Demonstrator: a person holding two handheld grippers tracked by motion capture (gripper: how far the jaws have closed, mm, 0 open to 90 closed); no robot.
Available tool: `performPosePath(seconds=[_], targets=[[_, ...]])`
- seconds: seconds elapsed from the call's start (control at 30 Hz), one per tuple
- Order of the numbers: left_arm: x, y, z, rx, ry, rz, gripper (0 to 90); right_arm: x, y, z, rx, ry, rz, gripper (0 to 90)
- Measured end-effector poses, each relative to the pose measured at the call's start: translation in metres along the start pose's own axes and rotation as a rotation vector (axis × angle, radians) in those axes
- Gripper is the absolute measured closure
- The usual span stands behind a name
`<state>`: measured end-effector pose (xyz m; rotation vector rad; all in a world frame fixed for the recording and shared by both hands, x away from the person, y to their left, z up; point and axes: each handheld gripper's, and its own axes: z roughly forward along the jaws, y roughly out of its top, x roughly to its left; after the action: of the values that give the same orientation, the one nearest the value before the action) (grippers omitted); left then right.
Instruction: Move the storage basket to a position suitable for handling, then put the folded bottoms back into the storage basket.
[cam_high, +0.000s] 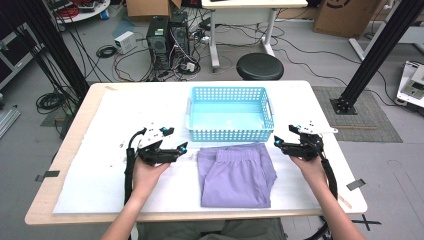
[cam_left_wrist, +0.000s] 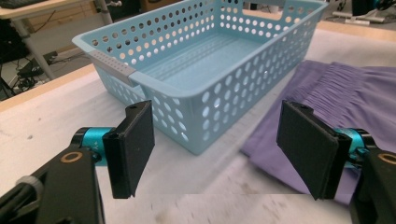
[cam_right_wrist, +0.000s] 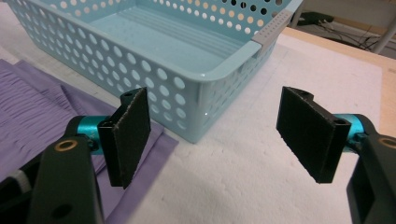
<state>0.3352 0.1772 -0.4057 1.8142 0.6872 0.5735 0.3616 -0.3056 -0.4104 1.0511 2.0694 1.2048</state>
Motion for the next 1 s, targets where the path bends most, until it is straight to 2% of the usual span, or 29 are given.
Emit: performPosePath(seconds=[0.1, 0.2, 0.33, 0.43, 0.5, 0.7, 0.87, 1.0], targets=[[-0.003, -0.008, -0.015, -0.02, -0.003, -0.01, 27.4, 0.003, -0.006, -0.006, -0.013, -0.001, 0.005, 26.7], [-0.005, -0.015, -0.021, -0.01, 0.015, -0.001, 27.5, 0.005, -0.009, -0.008, -0.019, -0.013, -0.008, 26.7], [-0.005, -0.019, -0.022, -0.01, 0.048, -0.021, 27.5, 0.005, -0.016, -0.009, -0.031, -0.031, 0.005, 26.9], [-0.002, -0.018, -0.022, -0.014, 0.052, -0.042, 27.5, 0.004, -0.018, -0.007, -0.026, -0.042, 0.009, 26.8], [-0.001, -0.018, -0.024, -0.023, 0.061, -0.042, 27.4, 0.003, -0.018, -0.009, -0.044, -0.052, 0.01, 26.8], [-0.003, -0.017, -0.026, -0.031, 0.087, -0.02, 27.5, 0.005, -0.017, -0.01, -0.048, -0.054, 0.0, 26.9], [-0.004, -0.017, -0.024, -0.014, 0.091, -0.012, 27.5, 0.009, -0.017, -0.013, -0.054, -0.064, -0.015, 27.0], [-0.006, -0.016, -0.024, -0.041, 0.056, -0.031, 27.5, 0.014, -0.014, -0.019, -0.082, -0.065, -0.009, 26.9]])
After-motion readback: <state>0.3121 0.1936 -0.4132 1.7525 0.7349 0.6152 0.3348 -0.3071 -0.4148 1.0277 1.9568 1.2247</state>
